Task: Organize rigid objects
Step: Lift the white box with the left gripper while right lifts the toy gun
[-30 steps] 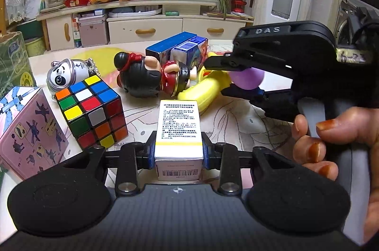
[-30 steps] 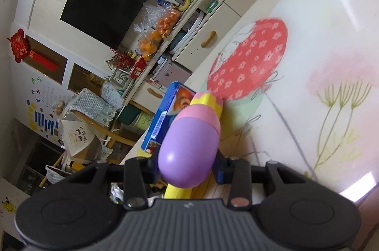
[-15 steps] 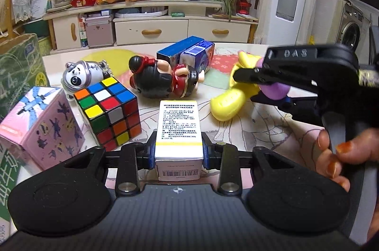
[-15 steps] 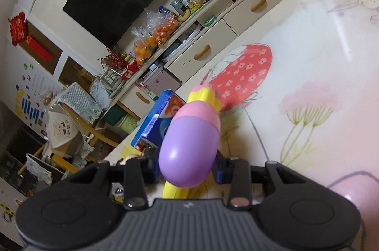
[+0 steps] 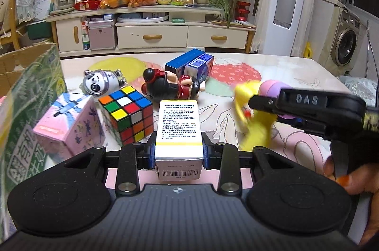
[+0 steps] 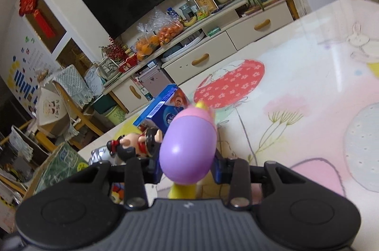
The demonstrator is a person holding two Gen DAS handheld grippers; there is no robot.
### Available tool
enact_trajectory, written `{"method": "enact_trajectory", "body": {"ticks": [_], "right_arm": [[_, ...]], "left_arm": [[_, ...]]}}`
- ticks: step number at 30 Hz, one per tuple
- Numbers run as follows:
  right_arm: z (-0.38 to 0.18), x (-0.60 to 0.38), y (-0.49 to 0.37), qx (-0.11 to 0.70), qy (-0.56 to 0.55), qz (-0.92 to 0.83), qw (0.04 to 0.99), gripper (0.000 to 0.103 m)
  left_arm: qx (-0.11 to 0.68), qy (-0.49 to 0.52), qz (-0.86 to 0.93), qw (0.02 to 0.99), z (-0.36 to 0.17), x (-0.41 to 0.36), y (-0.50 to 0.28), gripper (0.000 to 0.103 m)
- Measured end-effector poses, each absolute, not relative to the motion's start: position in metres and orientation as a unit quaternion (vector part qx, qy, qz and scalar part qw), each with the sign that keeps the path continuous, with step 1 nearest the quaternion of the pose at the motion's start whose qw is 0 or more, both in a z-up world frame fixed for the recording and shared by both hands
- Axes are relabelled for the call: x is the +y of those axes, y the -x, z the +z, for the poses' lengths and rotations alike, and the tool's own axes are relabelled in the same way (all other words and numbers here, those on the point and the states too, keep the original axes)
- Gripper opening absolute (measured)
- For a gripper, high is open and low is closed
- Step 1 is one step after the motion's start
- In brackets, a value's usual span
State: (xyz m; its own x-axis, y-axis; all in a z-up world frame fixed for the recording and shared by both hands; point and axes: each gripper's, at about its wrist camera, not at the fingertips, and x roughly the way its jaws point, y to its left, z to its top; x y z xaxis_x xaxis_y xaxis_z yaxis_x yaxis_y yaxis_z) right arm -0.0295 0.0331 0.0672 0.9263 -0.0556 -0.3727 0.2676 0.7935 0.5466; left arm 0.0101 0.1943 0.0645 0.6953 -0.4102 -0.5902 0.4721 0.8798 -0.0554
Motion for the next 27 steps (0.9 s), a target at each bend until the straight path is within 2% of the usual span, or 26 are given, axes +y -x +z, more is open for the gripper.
{"method": "enact_trajectory", "body": {"ticks": [2,18,27], "right_arm": [[0.067,0.04,0.034,0.181,-0.295,-0.09,0.934,0.021],[0.049,0.081,0.037,0.219,-0.221,-0.131,0.941,0.021],[0.049,0.096,0.046,0.205,-0.19,-0.163,0.946,0.02]], "left_arm": [[0.311,-0.049,-0.241,0.918,0.066,0.197,-0.01,0.041],[0.317,-0.034,-0.256,0.913,0.088,0.224,-0.002,0.041],[0.308,-0.024,-0.257,0.916,0.101,0.24,-0.005,0.041]]}}
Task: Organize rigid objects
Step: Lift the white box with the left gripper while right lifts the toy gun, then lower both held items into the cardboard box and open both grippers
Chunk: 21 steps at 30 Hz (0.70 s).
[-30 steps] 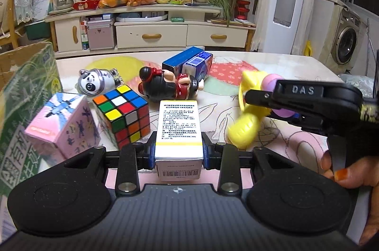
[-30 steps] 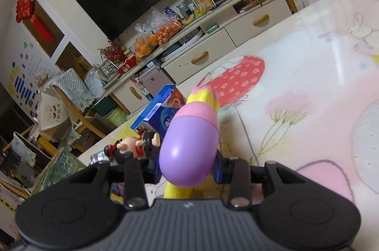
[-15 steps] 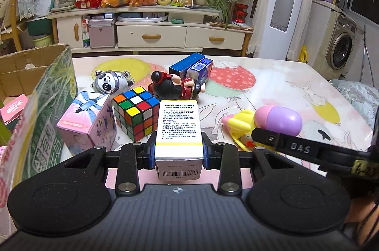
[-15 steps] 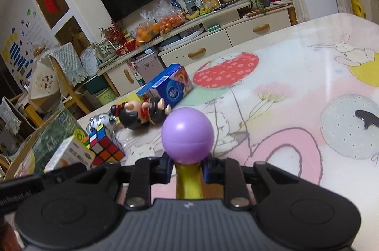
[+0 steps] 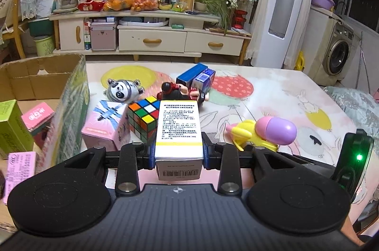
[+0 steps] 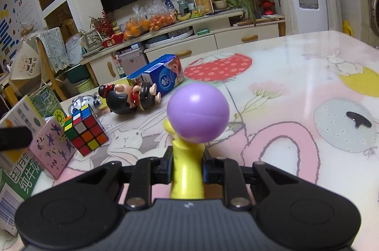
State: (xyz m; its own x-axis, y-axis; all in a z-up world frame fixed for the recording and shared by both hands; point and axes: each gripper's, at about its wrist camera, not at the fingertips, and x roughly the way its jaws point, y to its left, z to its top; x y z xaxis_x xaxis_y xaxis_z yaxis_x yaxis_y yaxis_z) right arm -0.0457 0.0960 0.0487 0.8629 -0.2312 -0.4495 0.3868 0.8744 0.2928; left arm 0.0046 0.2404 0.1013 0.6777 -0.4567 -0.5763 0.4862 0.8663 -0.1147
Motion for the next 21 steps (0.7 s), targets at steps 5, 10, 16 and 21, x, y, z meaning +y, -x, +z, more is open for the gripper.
{"method": "enact_trajectory", "body": {"ticks": [5,10,16,21], "right_arm": [[0.07,0.108,0.059,0.18,-0.188,-0.164,0.951,0.02],[0.101,0.128,0.064,0.155,-0.19,-0.139,0.959,0.02],[0.139,0.165,0.051,0.135,-0.184,-0.08,0.97,0.02],[0.163,0.207,0.03,0.129,-0.167,-0.018,0.977,0.02]], "left_arm": [[0.302,-0.024,-0.254,0.918,0.11,0.253,-0.006,0.041],[0.291,-0.017,-0.243,0.925,0.123,0.272,-0.007,0.041],[0.271,-0.008,-0.22,0.937,0.142,0.301,-0.009,0.041],[0.268,0.005,-0.179,0.946,0.149,0.335,-0.023,0.041]]}}
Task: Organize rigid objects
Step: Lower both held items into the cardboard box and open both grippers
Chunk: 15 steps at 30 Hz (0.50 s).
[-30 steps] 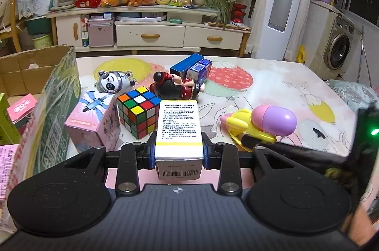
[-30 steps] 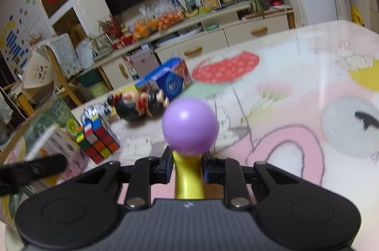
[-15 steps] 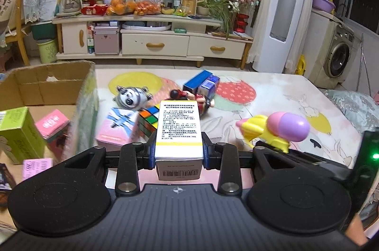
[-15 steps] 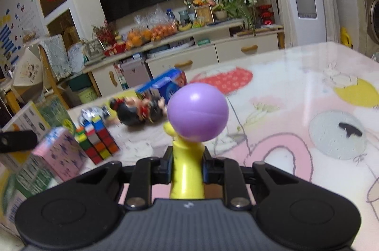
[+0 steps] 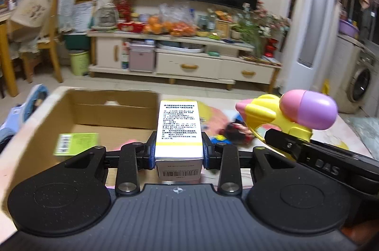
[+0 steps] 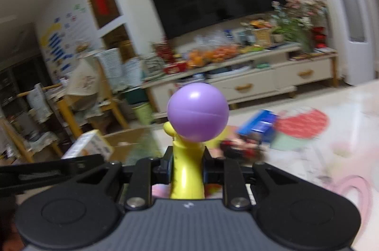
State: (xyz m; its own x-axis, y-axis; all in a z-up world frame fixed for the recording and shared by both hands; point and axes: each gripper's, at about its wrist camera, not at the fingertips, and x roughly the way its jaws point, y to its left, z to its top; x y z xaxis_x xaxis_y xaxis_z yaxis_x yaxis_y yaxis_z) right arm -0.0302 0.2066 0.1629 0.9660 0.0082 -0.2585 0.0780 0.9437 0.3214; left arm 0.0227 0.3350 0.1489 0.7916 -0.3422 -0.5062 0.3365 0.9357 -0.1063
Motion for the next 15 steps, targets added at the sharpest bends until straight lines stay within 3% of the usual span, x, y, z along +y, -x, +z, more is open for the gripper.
{"method": "enact_trajectory", "body": {"ticks": [15], "right_arm": [[0.15,0.309,-0.036,0.199,-0.122,0.108,0.966,0.02]], "left_arm": [[0.314,0.048,-0.066,0.946,0.136,0.409,-0.065,0.041]]}}
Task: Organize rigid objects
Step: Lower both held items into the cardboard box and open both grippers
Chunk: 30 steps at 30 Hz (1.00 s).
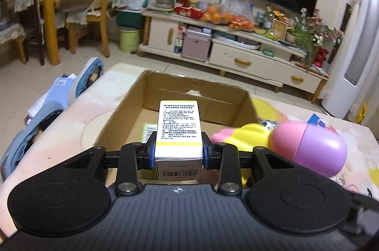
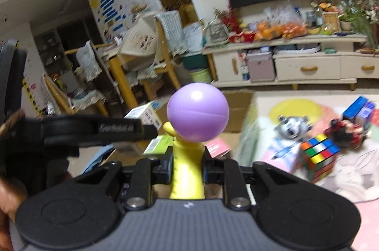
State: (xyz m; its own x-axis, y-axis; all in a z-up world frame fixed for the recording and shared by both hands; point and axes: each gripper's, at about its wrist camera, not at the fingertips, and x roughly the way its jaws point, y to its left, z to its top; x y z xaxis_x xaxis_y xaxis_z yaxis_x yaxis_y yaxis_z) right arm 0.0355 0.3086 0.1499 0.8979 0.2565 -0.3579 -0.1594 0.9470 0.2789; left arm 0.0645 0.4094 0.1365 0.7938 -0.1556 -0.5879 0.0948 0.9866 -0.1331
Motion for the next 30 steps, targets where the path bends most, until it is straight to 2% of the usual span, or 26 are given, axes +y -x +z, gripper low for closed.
{"method": "enact_trajectory", "body": {"ticks": [7,9,10,11,13,14,16,18,20,26,28,30], "right_arm": [[0.136,0.343,-0.042,0.239,-0.081,0.128,0.959,0.02],[0.133,0.351,-0.042,0.25,-0.063,0.13,0.957,0.022],[0.131,0.354,-0.041,0.252,-0.057,0.131,0.957,0.026],[0.13,0.356,-0.039,0.252,-0.055,0.134,0.957,0.027],[0.13,0.353,-0.034,0.249,-0.063,0.139,0.956,0.044],[0.131,0.351,-0.031,0.246,-0.067,0.137,0.957,0.046],[0.132,0.346,-0.026,0.24,-0.074,0.135,0.959,0.054],[0.135,0.34,-0.018,0.23,-0.083,0.133,0.961,0.06],[0.138,0.336,-0.01,0.215,-0.083,0.127,0.965,0.063],[0.141,0.318,0.014,0.178,-0.088,0.099,0.975,0.075],[0.141,0.313,0.02,0.168,-0.087,0.087,0.978,0.085],[0.139,0.309,0.024,0.161,-0.082,0.076,0.98,0.086]], "left_arm": [[0.329,0.053,-0.05,0.942,0.136,0.419,-0.071,0.041],[0.329,0.052,-0.047,0.942,0.137,0.416,-0.068,0.049],[0.328,0.052,-0.046,0.942,0.137,0.415,-0.067,0.059],[0.326,0.051,-0.046,0.943,0.138,0.414,-0.066,0.064],[0.323,0.048,-0.043,0.944,0.139,0.412,-0.064,0.072],[0.32,0.049,-0.042,0.945,0.14,0.413,-0.064,0.08],[0.315,0.052,-0.038,0.947,0.14,0.414,-0.063,0.088],[0.311,0.051,-0.038,0.948,0.14,0.413,-0.064,0.09],[0.306,0.05,-0.04,0.95,0.14,0.411,-0.062,0.098],[0.296,0.037,-0.051,0.953,0.139,0.402,-0.058,0.101],[0.294,0.035,-0.055,0.953,0.139,0.401,-0.058,0.101],[0.294,0.032,-0.059,0.954,0.139,0.399,-0.057,0.102]]}}
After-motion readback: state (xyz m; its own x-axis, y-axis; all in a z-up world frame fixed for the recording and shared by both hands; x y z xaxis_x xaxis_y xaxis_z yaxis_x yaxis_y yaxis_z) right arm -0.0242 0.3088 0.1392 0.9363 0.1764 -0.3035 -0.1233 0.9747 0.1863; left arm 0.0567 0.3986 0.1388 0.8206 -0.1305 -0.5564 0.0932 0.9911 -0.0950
